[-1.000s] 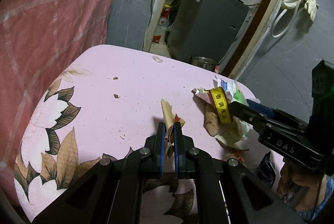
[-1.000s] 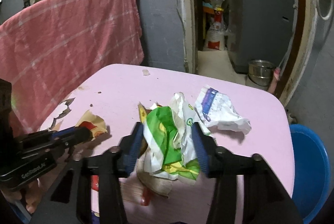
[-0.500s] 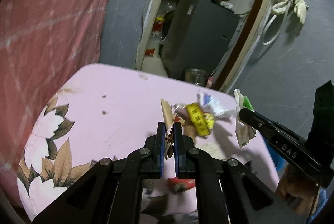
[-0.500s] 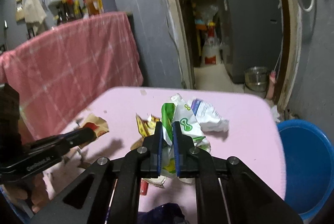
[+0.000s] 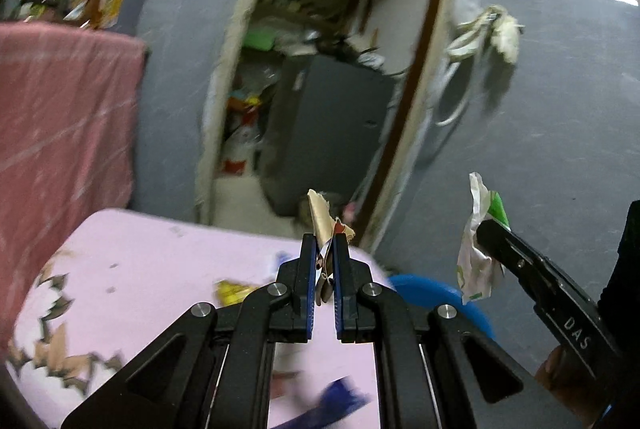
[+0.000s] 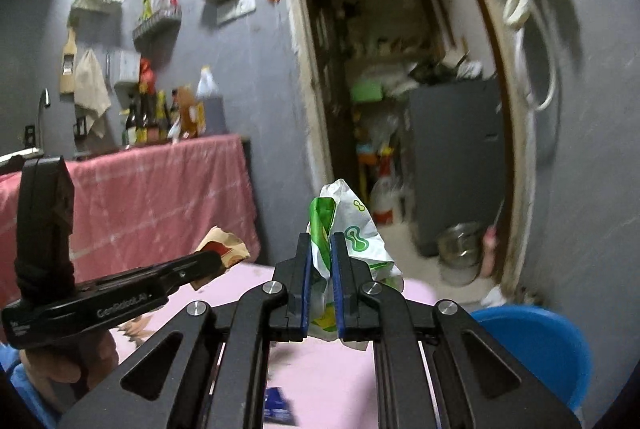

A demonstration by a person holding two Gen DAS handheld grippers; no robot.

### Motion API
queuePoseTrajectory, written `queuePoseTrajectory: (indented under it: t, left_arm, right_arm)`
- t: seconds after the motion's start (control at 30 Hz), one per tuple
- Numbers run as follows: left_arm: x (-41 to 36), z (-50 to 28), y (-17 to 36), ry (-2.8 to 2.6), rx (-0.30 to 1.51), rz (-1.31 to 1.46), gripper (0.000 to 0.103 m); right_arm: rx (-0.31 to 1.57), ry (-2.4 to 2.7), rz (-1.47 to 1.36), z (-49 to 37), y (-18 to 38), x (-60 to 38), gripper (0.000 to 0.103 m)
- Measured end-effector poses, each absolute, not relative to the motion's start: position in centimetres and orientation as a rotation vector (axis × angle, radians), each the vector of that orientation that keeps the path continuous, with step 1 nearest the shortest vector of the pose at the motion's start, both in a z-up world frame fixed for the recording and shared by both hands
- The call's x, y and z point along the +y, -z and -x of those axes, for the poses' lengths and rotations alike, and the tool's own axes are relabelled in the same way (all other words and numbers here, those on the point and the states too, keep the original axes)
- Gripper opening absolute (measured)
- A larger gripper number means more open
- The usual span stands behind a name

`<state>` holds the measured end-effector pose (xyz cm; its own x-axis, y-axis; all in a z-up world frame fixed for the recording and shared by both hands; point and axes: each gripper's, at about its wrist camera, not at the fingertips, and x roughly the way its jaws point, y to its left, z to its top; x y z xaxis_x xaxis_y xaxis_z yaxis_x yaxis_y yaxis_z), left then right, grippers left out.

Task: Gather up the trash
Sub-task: 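Carry the paper scrap and plastic bag over the blue bucket and open both tools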

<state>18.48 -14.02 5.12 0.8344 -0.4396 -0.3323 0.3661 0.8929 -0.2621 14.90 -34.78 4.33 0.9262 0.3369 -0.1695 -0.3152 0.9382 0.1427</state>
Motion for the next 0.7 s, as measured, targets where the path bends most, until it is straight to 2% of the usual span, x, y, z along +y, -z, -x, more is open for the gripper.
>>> queuePoseTrajectory:
  t: [0.17, 0.37, 0.7]
  left_arm:
    - [-19.7, -18.3, -5.8, 0.529, 0.347, 0.183, 0.005]
    - [-26.5, -19.0, -5.1, 0.597, 0.375, 0.156, 0.005]
    - [-35.2, -21.9, -0.8, 0.635, 0.592, 0.093, 0.006]
  right_arm:
    - [0.126, -0.218, -0.079, -13.0, -5.0, -39.0, 0.007]
    - [0.134, -0.091, -0.089, -12.2, -3.9, -44.5, 0.007]
    - [0.291, -0.013, -0.166, -13.3, 0.7, -51.7, 0.010]
